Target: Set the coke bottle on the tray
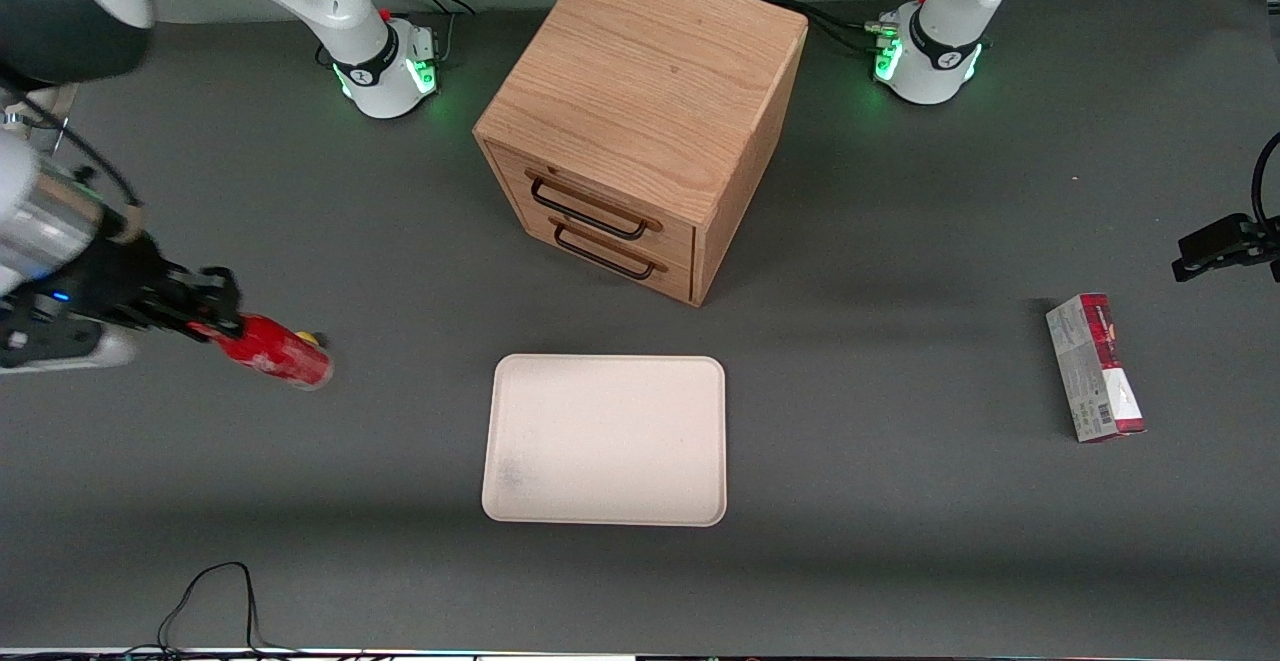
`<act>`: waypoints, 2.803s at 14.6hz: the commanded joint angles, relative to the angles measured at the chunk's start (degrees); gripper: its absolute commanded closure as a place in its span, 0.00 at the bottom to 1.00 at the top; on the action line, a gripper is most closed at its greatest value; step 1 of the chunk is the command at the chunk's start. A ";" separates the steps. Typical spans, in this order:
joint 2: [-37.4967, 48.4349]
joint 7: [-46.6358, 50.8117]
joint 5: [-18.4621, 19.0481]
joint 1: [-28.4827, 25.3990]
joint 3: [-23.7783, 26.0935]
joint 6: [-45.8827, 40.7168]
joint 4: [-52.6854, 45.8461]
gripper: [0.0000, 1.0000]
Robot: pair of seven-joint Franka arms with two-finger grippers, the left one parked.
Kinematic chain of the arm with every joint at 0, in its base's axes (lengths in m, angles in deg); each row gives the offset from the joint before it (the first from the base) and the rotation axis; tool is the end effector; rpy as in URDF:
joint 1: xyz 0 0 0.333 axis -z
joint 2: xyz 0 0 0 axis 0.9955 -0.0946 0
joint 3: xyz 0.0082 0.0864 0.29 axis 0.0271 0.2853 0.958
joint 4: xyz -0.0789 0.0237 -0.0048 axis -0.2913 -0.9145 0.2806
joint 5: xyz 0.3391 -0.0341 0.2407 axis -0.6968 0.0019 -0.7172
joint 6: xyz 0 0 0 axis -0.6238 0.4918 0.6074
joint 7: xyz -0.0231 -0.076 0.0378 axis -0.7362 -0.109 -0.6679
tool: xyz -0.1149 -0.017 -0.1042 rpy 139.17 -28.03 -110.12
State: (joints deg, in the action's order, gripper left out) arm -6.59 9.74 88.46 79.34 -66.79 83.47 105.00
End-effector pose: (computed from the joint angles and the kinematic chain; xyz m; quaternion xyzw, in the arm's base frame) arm 0.6795 0.1612 0.5705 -0.9974 -0.0144 -0.0671 0.0215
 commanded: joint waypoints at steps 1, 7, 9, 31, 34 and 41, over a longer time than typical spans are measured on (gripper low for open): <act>-6.88 5.47 3.14 0.39 5.31 6.14 -4.42 1.00; -19.19 11.18 12.52 -1.19 11.11 20.64 -3.89 1.00; -22.62 11.63 13.69 -2.15 11.56 23.91 -3.71 1.00; -23.62 16.38 18.88 -2.86 10.42 28.06 1.38 0.00; -16.86 13.32 15.82 -2.69 7.17 14.99 1.65 0.00; 10.30 -9.63 -3.01 -4.70 -15.23 7.67 25.44 0.00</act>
State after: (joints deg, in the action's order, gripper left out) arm -5.92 3.26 87.89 76.15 -77.49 91.57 119.08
